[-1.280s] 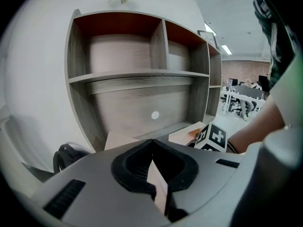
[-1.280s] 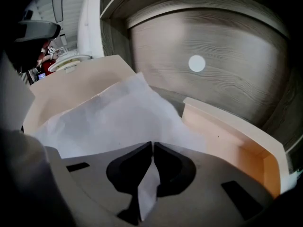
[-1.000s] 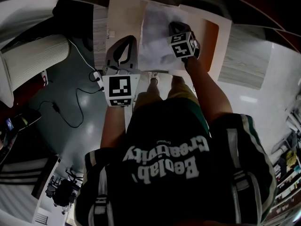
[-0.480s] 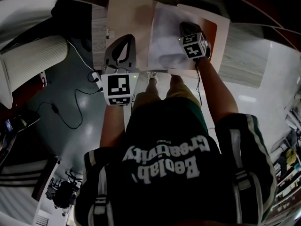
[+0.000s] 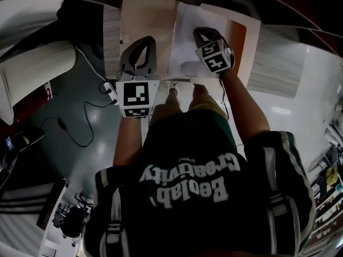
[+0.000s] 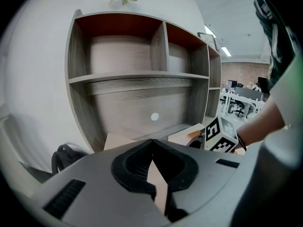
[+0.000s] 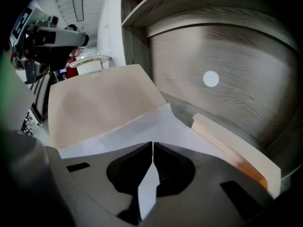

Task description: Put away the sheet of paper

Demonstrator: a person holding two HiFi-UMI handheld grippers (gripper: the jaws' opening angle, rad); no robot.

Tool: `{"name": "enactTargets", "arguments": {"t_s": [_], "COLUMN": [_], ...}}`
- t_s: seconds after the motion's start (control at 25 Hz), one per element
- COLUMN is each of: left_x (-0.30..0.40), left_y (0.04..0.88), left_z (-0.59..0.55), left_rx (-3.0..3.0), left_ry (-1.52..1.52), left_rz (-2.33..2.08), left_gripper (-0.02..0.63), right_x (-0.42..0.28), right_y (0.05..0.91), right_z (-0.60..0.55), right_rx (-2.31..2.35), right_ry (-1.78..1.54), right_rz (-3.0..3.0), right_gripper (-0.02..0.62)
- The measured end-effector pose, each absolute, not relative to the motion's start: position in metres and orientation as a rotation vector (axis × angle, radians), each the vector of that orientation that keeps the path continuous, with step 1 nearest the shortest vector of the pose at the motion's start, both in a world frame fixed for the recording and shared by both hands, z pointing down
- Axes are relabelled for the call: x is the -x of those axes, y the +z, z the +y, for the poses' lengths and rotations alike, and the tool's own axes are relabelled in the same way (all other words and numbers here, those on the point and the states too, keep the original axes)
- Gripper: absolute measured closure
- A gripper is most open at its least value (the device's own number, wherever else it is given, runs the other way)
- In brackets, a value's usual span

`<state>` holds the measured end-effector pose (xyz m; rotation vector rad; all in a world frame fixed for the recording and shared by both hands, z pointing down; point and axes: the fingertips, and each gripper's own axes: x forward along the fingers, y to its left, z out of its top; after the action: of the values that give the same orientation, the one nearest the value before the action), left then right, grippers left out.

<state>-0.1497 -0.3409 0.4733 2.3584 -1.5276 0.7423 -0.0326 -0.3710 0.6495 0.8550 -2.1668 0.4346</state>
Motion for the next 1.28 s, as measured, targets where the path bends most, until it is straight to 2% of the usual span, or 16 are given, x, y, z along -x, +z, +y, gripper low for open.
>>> {"name": "enactTargets", "arguments": {"t_s": [0.32,1.28], "left_x": [0.148,0.125], "left_y": [0.472,0.46], "left_z": [-0.343,-0.326], "left_rx": [-2.363,-2.405], "left_ry": [0.734,0.715], "left_rz": [-1.53,-1.507], "left_gripper": [0.588,0.588], "right_x": [0.054,-0.031], "right_y": [0.675,0.683], "right_z": [-0.348,-0.325], "right_rx": [-0.709,-0.749], "right_ry": [0.474,0.503], "right_rz": [-2.117,-1.982], "right_gripper": [0.557,0.557]}}
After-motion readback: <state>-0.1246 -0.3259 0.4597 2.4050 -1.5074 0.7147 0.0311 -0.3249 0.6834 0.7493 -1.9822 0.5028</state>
